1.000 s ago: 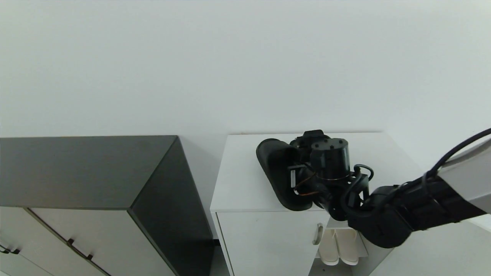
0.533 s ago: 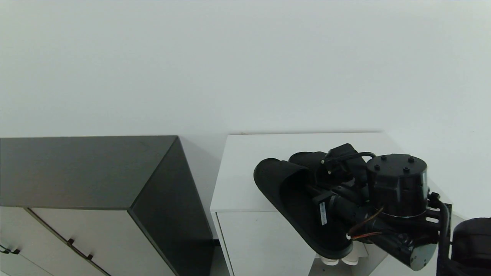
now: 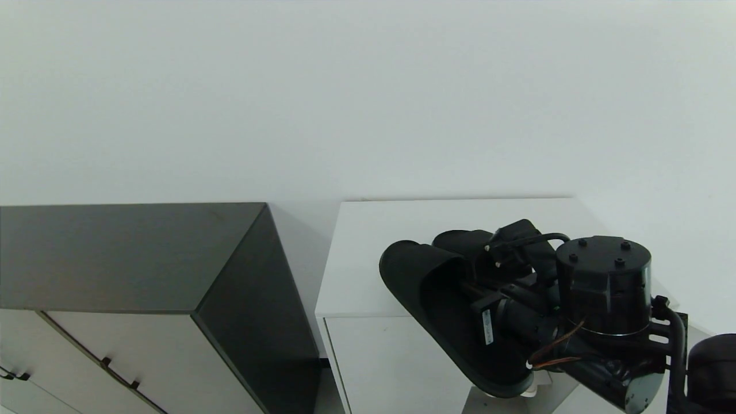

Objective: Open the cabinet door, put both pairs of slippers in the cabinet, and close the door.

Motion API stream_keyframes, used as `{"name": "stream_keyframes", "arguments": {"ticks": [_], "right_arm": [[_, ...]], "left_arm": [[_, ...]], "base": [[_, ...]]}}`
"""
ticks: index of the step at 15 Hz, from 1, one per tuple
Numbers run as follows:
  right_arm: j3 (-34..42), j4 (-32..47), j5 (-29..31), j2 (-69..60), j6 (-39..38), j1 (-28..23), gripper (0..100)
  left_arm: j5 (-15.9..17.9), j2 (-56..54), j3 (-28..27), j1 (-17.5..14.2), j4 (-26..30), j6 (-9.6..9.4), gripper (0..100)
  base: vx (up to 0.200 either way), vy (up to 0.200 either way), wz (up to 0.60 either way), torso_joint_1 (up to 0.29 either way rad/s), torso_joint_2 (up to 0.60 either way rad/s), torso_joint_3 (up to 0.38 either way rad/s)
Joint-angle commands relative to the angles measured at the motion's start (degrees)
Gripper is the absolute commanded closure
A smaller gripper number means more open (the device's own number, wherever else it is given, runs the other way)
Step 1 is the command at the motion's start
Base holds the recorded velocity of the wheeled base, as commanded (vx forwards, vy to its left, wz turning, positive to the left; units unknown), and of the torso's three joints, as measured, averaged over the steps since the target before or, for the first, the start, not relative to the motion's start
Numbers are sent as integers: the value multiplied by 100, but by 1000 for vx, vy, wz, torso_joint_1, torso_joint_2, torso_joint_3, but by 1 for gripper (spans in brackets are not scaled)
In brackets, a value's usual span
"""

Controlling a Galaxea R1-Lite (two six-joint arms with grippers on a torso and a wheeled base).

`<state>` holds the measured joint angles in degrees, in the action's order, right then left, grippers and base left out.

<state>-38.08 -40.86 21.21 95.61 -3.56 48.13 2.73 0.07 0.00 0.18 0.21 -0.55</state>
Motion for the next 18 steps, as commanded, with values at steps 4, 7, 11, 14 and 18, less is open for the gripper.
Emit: {"name": "stream_keyframes", "arguments": {"ticks": [4, 7, 11, 14, 18], "right_arm": [[73, -1, 15, 10, 4, 4, 100], [117, -1, 6, 37, 13, 4, 100], [143, -1, 6, 45, 13, 4, 100], [178, -1, 6, 45, 13, 4, 100], [178, -1, 6, 45, 13, 4, 100]], "left_arm": [[-1, 1, 0, -1, -3, -7, 100], [-1, 1, 0, -1, -3, 2, 100], [-1, 1, 0, -1, -3, 2, 100], [-1, 1, 0, -1, -3, 2, 100], [-1, 1, 0, -1, -3, 2, 100]], "base": [[-200, 0, 0, 6, 4, 4], [-200, 0, 0, 1, 2, 2], [-50, 0, 0, -2, -1, -1], [0, 0, 0, 0, 0, 0], [0, 0, 0, 0, 0, 0]]}}
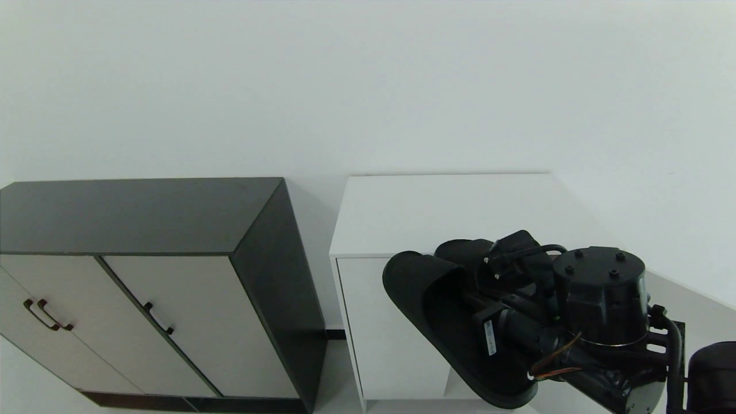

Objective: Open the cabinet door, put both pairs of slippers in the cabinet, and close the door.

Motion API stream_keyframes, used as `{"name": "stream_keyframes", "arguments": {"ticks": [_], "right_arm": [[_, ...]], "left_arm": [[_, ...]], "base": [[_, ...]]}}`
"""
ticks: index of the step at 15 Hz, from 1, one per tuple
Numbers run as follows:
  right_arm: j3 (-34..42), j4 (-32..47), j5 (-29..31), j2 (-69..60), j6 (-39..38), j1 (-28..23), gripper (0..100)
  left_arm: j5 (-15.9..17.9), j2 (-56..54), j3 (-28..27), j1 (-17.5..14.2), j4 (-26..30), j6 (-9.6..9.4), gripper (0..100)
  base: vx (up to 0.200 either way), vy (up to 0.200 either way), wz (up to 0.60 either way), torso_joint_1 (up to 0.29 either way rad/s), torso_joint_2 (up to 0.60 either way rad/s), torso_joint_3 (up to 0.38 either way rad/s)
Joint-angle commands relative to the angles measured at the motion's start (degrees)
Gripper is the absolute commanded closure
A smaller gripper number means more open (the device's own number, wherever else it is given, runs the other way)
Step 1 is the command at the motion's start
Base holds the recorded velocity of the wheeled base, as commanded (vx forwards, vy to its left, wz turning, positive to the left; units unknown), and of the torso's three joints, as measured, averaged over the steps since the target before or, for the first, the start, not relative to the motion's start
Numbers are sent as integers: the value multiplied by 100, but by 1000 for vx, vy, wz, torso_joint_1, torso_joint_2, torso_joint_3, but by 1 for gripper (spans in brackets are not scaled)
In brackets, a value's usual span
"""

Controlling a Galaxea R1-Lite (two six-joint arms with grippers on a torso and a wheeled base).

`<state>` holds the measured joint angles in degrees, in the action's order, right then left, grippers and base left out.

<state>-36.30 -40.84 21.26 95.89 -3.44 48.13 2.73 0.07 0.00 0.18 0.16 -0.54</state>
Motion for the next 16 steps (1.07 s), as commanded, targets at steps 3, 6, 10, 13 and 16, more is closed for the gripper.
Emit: {"name": "stream_keyframes", "arguments": {"ticks": [3, 6, 10, 13, 16], "right_arm": [[0, -3, 1, 17, 1, 4, 100], [0, -12, 1, 17, 1, 4, 100], [0, -12, 1, -9, 1, 4, 100], [-8, -12, 1, -9, 10, 4, 100], [27, -12, 10, -62, 10, 83, 100]], "left_arm": [[-1, 1, 0, -1, 2, 1, 100], [-1, 1, 0, -1, 2, 1, 100], [-1, 1, 0, -1, 2, 1, 100], [-1, 1, 0, -1, 2, 1, 100], [-1, 1, 0, -1, 2, 1, 100]], "base": [[0, 0, 0, 0, 0, 0], [0, 0, 0, 0, 0, 0], [0, -150, 0, -2, -1, 2], [0, -200, 0, 9, 1, 6], [0, -200, 0, 2, -1, 4]]}}
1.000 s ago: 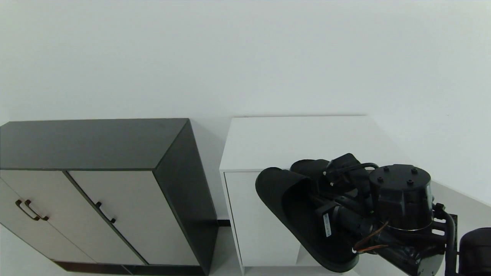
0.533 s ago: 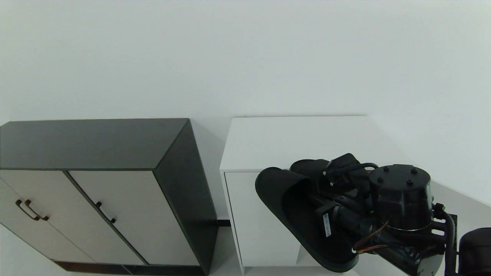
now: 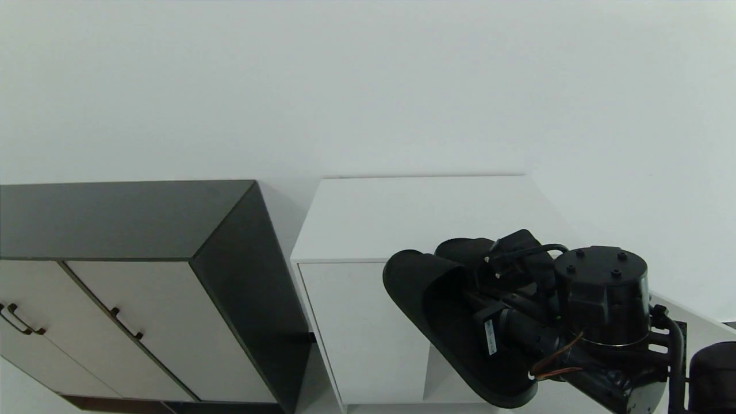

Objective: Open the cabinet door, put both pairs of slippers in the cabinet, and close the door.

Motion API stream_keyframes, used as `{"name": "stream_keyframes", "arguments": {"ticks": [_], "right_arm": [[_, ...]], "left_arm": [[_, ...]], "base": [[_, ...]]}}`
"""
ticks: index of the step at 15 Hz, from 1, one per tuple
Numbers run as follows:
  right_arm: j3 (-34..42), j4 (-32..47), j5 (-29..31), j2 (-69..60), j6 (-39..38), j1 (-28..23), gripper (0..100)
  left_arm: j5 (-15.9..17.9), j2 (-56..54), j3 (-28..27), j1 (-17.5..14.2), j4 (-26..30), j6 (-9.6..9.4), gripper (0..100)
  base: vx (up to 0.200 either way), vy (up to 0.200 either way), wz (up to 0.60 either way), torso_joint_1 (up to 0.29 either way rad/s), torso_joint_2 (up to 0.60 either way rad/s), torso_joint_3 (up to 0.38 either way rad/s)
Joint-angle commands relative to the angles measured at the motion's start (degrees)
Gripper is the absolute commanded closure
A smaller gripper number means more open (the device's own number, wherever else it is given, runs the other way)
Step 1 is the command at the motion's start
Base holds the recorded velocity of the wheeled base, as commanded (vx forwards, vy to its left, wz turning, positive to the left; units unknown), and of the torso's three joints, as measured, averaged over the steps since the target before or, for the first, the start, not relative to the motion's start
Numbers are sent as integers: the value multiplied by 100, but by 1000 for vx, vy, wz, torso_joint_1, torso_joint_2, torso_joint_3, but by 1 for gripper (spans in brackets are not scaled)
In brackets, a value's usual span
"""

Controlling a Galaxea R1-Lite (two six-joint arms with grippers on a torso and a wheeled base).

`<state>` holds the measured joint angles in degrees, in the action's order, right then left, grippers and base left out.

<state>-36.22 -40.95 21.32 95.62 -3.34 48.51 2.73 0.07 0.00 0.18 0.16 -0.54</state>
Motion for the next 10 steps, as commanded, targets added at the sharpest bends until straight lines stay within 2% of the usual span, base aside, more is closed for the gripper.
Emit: {"name": "stream_keyframes", "arguments": {"ticks": [1, 2, 10], "right_arm": [[53, -1, -5, -96, 0, 106, 100], [150, 25, -14, -263, 18, 265, 100], [238, 17, -14, -316, 26, 370, 100]], "left_arm": [[-1, 1, 0, -1, 2, 1, 100], [-1, 1, 0, -1, 2, 1, 100], [-1, 1, 0, -1, 2, 1, 100]], "base": [[0, -200, 0, 2, 7, 7], [0, -200, 0, 2, 2, 2], [0, -200, 0, 4, 0, 1]]}}
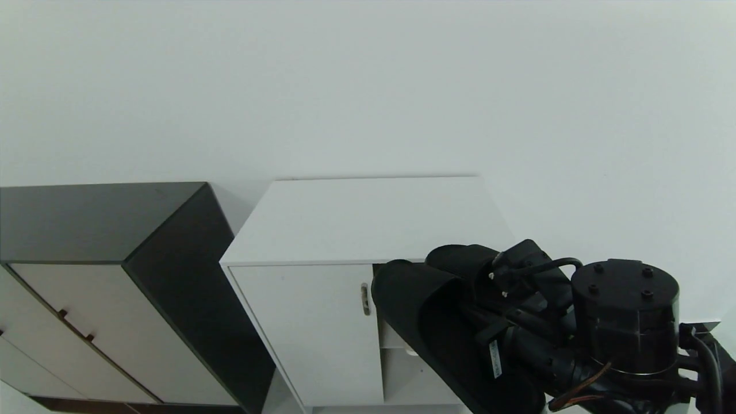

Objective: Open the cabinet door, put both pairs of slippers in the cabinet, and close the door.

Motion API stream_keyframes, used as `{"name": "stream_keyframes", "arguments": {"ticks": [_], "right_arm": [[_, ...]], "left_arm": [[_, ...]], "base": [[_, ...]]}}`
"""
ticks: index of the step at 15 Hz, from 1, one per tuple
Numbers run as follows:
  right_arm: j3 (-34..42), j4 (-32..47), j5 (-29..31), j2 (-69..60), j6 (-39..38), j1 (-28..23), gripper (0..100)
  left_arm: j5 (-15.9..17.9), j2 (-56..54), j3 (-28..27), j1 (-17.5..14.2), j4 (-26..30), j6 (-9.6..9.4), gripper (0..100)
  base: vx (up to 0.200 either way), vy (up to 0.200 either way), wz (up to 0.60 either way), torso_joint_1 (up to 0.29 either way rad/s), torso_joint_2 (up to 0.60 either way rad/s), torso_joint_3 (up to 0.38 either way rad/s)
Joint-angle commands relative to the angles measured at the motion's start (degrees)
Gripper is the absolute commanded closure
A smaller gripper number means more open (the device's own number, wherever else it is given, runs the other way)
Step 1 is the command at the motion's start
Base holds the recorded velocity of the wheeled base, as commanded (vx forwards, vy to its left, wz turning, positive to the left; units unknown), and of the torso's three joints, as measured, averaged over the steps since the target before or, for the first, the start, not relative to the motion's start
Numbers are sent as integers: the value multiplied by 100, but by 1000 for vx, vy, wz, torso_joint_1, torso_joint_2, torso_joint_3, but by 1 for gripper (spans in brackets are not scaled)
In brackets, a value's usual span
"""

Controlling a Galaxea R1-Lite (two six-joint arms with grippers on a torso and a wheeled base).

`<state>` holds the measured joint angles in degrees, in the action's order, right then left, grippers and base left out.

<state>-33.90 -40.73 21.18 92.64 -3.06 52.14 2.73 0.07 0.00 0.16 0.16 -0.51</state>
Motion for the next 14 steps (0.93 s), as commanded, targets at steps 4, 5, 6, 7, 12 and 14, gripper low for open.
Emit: {"name": "stream_keyframes", "arguments": {"ticks": [4, 5, 6, 7, 12, 14], "right_arm": [[6, -14, 1, -9, -10, 7, 100], [6, -14, 1, -9, -10, 7, 100], [15, -23, 1, -9, -10, -2, 100], [15, -14, -17, -26, -19, 7, 100], [384, -23, -448, -211, 350, 7, 100], [393, -23, -465, -211, 368, 7, 100]], "left_arm": [[-1, 1, 0, 2, 2, 7, 100], [-1, 1, 0, 2, 2, 7, 100], [-1, 1, 0, 2, 2, 16, 100], [-1, 1, 0, 2, 2, 16, 100], [-9, 1, 0, 2, 2, 25, 100], [-9, 1, 0, 2, 2, 25, 100]], "base": [[0, 0, 0, 0, 0, 0], [0, 0, 0, 0, 0, 0], [0, 0, 0, 0, 0, 0], [0, 0, 0, 0, 0, 0], [0, 0, 0, 0, 0, 0], [0, 0, 0, 0, 0, 0]]}}
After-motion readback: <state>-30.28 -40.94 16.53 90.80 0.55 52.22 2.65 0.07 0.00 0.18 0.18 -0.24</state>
